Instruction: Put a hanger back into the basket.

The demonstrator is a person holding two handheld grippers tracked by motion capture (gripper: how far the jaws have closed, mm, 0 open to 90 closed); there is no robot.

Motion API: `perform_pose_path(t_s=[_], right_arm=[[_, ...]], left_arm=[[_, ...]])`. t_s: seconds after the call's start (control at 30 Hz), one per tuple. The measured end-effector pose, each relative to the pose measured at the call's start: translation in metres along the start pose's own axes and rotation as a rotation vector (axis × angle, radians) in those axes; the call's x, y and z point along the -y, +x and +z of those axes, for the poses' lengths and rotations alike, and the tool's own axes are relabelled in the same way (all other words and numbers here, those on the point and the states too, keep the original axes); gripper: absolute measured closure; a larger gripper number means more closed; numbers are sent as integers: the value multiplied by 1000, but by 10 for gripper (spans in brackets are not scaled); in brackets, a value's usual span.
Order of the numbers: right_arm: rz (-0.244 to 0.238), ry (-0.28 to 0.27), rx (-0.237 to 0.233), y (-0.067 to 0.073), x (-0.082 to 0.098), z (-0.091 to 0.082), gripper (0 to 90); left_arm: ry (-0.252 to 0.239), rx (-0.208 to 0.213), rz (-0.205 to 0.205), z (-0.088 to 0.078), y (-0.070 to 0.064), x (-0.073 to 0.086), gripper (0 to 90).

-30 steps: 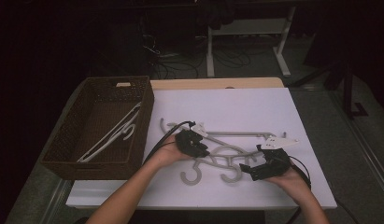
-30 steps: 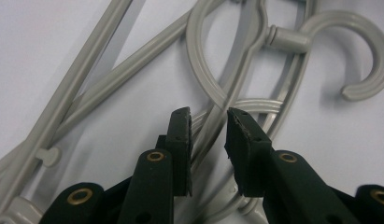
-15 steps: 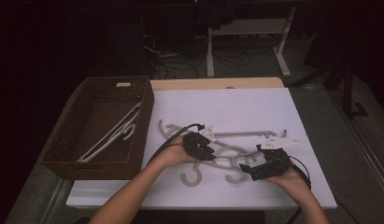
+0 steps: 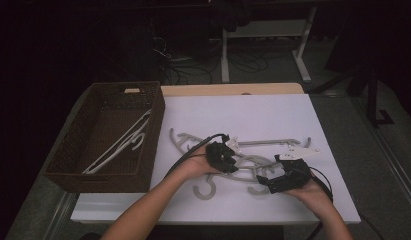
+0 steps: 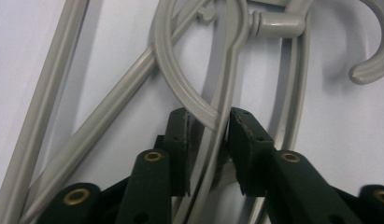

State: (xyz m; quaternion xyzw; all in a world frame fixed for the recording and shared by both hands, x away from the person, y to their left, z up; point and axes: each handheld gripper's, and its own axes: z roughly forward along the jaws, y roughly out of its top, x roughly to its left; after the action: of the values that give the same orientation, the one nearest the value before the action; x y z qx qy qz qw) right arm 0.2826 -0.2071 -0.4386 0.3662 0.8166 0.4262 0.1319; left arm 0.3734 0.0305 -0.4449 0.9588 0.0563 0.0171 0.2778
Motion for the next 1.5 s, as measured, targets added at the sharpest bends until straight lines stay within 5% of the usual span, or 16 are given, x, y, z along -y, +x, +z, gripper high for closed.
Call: perform_pose_path(t_s=[0.73, 1.1, 1.5], right_arm=[[4, -13, 5, 0, 0, -3, 1], [9, -36, 4, -1, 0, -5, 1], [14, -28, 6, -3, 2, -5, 1]], left_arm=[[-17, -45, 12, -11, 3, 1, 814], [-66, -97, -101, -56, 18, 6, 816], [-115, -137, -163, -136, 21, -3, 816]])
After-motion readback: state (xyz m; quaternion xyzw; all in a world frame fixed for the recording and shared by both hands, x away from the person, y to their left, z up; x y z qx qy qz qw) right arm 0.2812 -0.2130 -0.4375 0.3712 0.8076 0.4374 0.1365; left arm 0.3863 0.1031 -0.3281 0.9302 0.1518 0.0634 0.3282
